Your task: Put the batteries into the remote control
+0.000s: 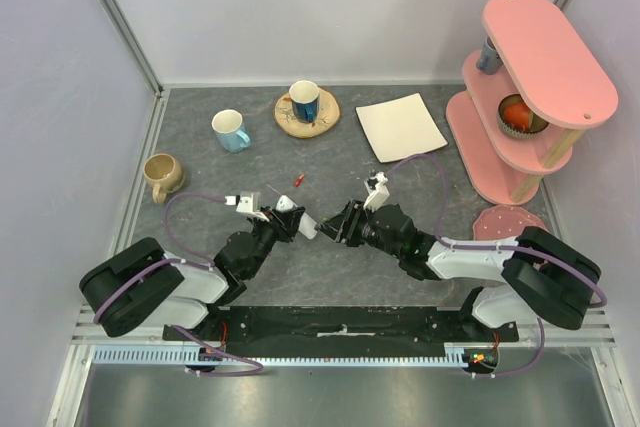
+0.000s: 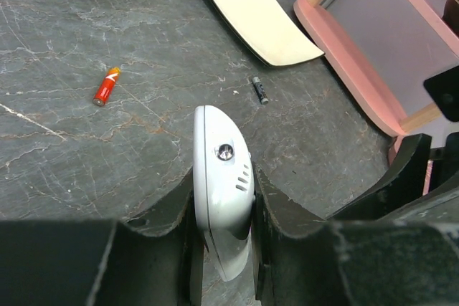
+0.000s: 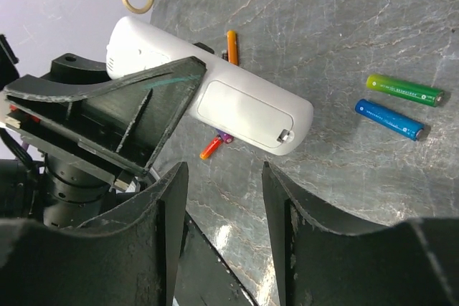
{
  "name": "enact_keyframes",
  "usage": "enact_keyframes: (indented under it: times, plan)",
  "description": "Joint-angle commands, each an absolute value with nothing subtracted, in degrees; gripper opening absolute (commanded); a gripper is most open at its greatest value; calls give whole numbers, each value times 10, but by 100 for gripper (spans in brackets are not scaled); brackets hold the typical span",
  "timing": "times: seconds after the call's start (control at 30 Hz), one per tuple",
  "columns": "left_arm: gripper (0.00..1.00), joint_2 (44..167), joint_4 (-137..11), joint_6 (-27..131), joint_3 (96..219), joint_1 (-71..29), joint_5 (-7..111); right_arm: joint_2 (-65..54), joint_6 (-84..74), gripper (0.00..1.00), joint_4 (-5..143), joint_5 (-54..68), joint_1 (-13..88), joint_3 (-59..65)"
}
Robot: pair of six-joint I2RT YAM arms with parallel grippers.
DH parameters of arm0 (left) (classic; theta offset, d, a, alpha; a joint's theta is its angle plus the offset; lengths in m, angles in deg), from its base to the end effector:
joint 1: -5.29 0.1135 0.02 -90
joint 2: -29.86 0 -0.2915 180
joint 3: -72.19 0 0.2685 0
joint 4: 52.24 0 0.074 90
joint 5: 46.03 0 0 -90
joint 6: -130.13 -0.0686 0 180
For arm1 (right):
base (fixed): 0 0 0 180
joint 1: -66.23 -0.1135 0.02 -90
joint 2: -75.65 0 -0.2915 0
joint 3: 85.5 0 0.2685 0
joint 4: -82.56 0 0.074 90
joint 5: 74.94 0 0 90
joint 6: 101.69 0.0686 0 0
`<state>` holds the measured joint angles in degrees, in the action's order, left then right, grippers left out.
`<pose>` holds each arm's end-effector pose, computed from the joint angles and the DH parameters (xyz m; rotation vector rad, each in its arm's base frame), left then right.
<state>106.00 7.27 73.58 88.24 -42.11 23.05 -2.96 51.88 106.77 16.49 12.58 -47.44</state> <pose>0.1684 -0.1469 0.1624 -0.0967 1.6372 -0.8089 0.1811 0.2432 0.1846 0.2014 2.0933 1.3307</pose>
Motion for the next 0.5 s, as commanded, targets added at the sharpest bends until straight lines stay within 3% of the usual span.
enact_keyframes:
  times: [0.0, 0.47]
  plan:
    - [2, 1070, 212, 722, 862, -424, 213, -55, 533, 53, 1125, 152, 130, -469]
    - [2, 1183, 302, 736, 856, -425, 203, -136, 554, 51, 1189, 122, 140, -480]
